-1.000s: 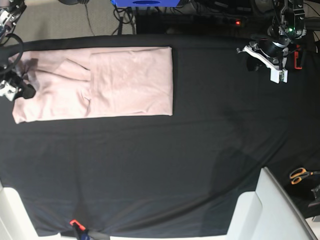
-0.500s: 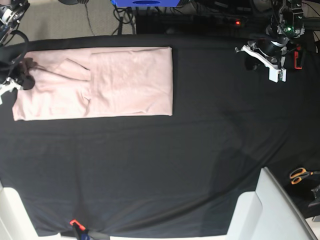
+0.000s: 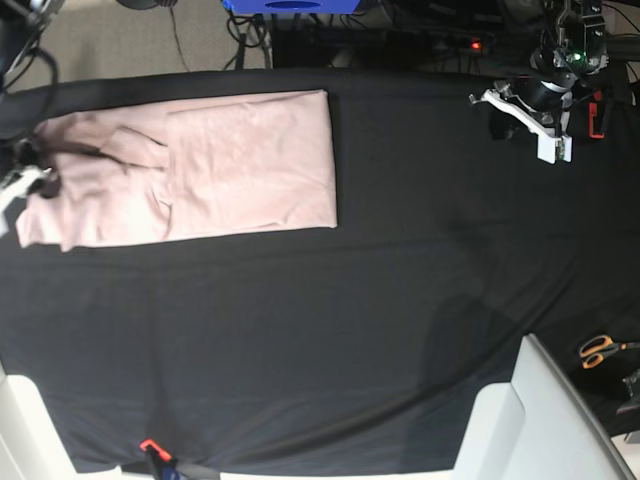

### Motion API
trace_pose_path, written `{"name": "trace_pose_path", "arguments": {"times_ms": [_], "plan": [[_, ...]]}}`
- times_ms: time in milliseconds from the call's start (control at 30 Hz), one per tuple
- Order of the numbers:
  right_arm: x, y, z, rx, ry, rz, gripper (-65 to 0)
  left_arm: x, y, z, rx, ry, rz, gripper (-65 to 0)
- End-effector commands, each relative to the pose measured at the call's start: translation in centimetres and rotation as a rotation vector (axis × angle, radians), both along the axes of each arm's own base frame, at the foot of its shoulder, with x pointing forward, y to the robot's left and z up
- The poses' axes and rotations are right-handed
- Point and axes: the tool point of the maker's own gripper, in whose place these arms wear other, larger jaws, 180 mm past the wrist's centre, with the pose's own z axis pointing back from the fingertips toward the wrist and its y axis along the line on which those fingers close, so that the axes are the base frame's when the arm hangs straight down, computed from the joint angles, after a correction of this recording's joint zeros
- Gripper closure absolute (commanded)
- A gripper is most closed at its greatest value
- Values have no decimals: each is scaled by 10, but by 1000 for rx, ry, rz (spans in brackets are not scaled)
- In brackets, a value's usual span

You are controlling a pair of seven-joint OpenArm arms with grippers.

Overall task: Fold the T-shirt properly
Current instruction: 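Lower the right gripper and grasp the end of the folded bundle, then fold the bundle's end over toward its other end with the right gripper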

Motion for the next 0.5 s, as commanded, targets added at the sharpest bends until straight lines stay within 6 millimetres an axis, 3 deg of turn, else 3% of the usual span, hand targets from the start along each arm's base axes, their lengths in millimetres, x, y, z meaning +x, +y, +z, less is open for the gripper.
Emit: {"name": "trace_pose_path", "arguments": {"times_ms": [0,233,467], "plan": [[14,3,17,-23,-69,32,-2,5,4,7,8,-29,-6,0],[8,72,34,-51,-127,230,-2,5,4,7,8,-29,-6,0],[2,133,42,-7,-142,277,-2,5,4,7,10,-29,-7,0]]}}
